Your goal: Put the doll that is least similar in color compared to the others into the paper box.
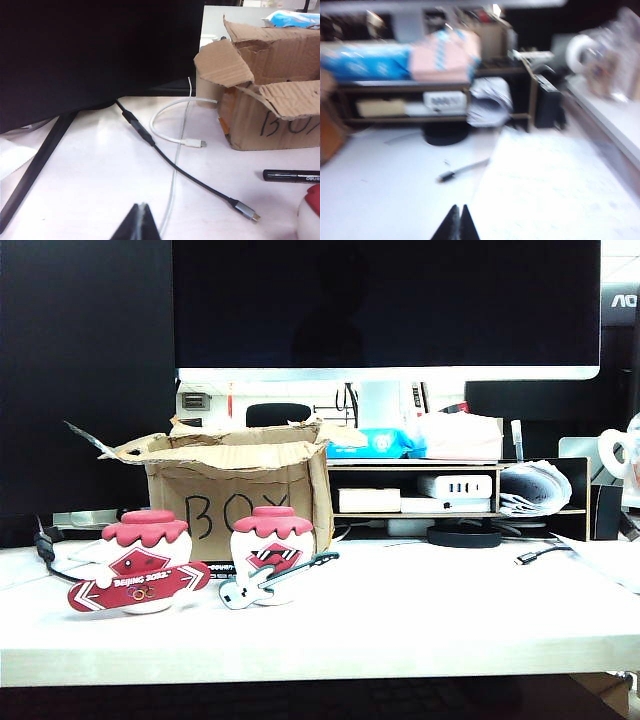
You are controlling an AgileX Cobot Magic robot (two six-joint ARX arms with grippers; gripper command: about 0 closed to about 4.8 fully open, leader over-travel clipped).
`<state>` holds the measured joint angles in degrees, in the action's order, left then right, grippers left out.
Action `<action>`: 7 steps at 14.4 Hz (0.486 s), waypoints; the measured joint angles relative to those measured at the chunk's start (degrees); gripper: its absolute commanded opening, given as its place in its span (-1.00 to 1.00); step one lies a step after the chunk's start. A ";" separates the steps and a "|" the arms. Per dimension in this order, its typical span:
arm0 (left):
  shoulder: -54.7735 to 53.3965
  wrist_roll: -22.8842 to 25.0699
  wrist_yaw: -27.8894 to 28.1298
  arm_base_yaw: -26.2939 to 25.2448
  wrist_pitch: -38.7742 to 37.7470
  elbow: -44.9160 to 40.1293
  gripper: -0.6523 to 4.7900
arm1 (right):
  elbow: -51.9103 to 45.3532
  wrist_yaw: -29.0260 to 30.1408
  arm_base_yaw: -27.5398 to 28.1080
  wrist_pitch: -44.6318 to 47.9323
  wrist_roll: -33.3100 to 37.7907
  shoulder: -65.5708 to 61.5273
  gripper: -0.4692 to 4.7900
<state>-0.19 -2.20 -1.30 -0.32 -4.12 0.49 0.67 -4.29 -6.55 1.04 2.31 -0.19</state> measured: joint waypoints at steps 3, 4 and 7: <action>0.00 0.00 0.02 0.00 0.00 0.00 -0.78 | 0.00 -1.77 1.05 -0.13 0.02 0.00 -0.82; 0.00 0.00 0.00 0.00 0.00 0.00 -0.78 | 0.00 -1.99 1.11 -0.22 0.02 0.00 -0.82; 0.00 0.00 0.02 0.00 0.00 0.00 -0.78 | 0.00 -3.26 1.14 -2.19 0.02 0.00 -0.82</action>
<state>-0.19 -2.20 -1.28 -0.32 -4.12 0.49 0.67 -7.55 -5.41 -1.15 2.33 -0.19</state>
